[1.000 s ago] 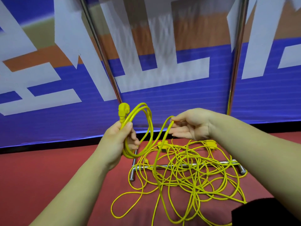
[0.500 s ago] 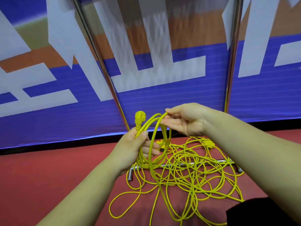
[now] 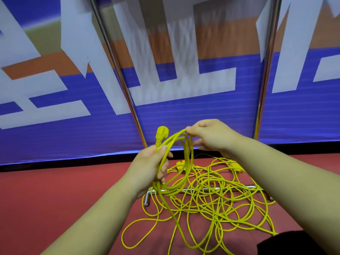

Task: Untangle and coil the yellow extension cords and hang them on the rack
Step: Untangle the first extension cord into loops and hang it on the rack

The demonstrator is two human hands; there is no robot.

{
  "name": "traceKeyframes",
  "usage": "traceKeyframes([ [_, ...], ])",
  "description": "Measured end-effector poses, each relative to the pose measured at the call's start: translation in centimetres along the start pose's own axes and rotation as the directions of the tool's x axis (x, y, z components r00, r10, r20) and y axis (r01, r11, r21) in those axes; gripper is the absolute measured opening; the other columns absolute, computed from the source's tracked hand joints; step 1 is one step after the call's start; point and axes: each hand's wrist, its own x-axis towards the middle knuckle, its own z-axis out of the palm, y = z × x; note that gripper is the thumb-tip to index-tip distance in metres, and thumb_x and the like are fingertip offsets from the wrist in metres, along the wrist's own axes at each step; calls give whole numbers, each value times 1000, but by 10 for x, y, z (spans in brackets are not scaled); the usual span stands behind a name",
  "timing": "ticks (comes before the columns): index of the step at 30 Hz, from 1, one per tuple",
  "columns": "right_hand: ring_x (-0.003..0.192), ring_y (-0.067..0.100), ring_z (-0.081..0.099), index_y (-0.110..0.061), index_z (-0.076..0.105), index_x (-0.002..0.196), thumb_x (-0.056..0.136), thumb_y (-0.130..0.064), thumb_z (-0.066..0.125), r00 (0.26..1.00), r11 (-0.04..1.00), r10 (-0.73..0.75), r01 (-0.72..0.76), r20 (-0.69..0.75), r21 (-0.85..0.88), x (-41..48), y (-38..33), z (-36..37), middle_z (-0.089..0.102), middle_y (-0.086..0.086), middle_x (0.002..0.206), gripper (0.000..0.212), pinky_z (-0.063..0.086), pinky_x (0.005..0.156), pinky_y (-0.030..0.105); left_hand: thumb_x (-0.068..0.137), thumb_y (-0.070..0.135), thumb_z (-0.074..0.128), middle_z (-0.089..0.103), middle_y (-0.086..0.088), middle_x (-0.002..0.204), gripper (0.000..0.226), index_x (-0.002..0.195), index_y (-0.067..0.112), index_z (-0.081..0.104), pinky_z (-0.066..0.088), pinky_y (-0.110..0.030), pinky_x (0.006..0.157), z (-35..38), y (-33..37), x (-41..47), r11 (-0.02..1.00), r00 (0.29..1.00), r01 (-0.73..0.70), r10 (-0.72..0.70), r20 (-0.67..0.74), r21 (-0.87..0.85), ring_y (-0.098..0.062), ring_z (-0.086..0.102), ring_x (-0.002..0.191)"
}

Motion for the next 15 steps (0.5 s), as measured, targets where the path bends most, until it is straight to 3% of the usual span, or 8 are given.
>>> traceKeyframes([
  [4,91,14,70,-21,73,87,88,-31,72,997,997,-73,73,-16,-21,-3,1,5,74,4,103,10,52,69,21,105,32,45,38,-5,54,34,89,5,58,36,-25,42,-3,5,0,994,1000,-1,0,-11,-108,-12,30,39],
  [9,81,9,62,-22,72,86,87,-26,72,985,983,-166,160,-57,-95,-1,5,7,70,-5,86,4,53,88,37,93,49,51,33,-2,52,42,85,9,58,34,-26,43,-9,14,-3,986,1000,-2,2,2,-166,-12,26,40],
  [12,82,7,62,-21,72,90,86,-22,74,980,979,-193,189,-47,-75,0,10,9,70,-8,85,4,53,90,38,98,35,54,37,-1,53,29,84,9,56,39,-25,44,-13,16,-4,986,1000,-25,24,-9,-162,-12,31,41],
  [15,71,1,61,-20,71,88,84,-20,76,964,965,-256,250,-67,-81,0,13,12,68,-12,79,7,52,80,33,103,22,51,46,-2,60,20,89,8,54,46,-28,49,-19,20,-4,973,998,-53,45,-41,-223,-13,40,46],
])
